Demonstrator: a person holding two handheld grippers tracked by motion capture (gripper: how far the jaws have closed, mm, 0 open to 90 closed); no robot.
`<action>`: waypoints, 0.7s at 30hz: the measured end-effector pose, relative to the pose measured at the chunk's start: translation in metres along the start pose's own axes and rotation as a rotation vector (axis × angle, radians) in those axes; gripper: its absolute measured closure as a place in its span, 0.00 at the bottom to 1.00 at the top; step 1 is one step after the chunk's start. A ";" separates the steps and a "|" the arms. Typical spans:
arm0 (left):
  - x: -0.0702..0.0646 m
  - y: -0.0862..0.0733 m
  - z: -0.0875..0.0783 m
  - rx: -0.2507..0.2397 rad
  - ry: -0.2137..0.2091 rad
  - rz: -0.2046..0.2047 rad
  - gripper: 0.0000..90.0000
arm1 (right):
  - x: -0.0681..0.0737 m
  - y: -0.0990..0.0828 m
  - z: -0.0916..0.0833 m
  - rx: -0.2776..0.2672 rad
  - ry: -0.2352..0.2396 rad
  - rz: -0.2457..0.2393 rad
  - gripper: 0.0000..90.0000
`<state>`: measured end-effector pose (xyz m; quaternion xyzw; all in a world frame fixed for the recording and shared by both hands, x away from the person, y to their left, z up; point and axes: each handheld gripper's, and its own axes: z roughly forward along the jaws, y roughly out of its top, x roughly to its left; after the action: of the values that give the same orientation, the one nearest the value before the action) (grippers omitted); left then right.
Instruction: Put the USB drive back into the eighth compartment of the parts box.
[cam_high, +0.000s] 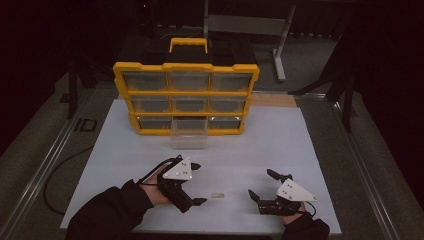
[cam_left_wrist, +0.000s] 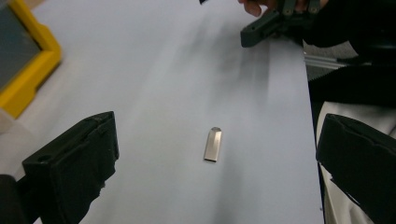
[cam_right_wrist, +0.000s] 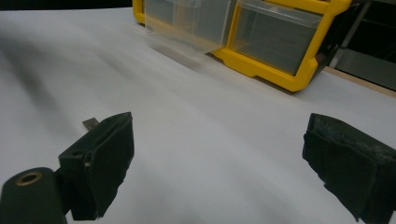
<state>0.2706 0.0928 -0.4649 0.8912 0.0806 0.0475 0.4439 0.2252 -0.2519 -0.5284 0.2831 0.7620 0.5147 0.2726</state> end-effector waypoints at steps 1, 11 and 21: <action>0.000 0.000 0.002 0.005 -0.008 -0.004 0.01 | 0.000 0.000 0.000 0.000 0.000 0.000 0.10; 0.002 0.000 0.024 0.057 -0.050 -0.004 0.02 | 0.000 0.000 -0.001 -0.004 0.000 0.004 0.10; 0.005 -0.004 0.043 0.125 -0.083 -0.005 0.03 | 0.000 0.001 -0.001 -0.001 -0.001 0.000 0.10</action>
<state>0.2816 0.0621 -0.4943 0.9182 0.0669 0.0043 0.3903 0.2244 -0.2519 -0.5277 0.2831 0.7615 0.5152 0.2731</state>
